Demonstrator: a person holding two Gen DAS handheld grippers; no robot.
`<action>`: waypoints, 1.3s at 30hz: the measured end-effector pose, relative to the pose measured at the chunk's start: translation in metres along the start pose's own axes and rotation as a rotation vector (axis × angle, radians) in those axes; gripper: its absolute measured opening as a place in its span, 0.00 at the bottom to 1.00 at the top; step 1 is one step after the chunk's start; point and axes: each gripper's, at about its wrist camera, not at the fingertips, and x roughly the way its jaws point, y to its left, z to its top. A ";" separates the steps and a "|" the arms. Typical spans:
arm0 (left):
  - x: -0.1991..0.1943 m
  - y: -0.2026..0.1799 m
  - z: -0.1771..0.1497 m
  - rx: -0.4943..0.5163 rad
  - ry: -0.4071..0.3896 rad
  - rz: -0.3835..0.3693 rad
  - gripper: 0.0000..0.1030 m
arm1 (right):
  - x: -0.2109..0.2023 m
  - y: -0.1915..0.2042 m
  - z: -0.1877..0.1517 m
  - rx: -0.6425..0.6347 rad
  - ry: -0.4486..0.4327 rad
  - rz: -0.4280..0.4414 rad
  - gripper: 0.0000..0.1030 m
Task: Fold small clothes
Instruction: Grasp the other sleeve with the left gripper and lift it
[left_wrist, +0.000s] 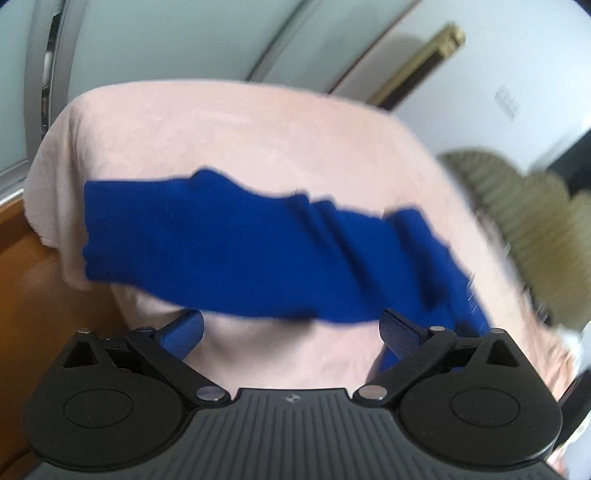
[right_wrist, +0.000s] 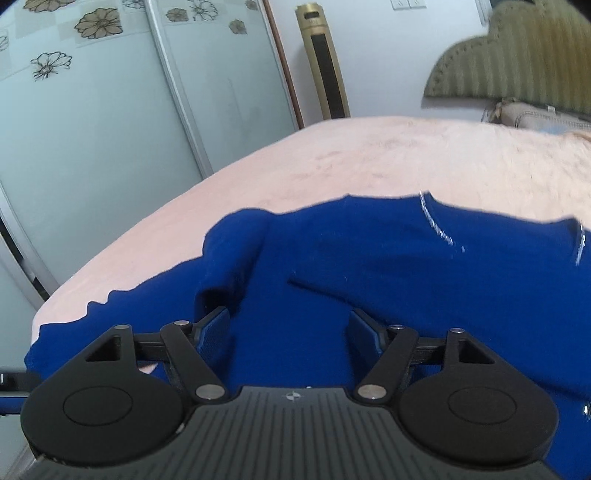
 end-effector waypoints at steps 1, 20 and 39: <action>-0.001 0.002 0.000 -0.019 -0.007 -0.029 0.99 | -0.002 0.000 -0.001 0.001 0.000 -0.004 0.73; -0.004 -0.022 0.040 0.122 -0.253 0.235 0.05 | -0.011 -0.019 -0.003 0.036 -0.038 -0.026 0.85; 0.100 -0.344 -0.084 1.222 -0.276 -0.123 0.07 | -0.129 -0.155 -0.054 0.441 -0.245 -0.312 0.88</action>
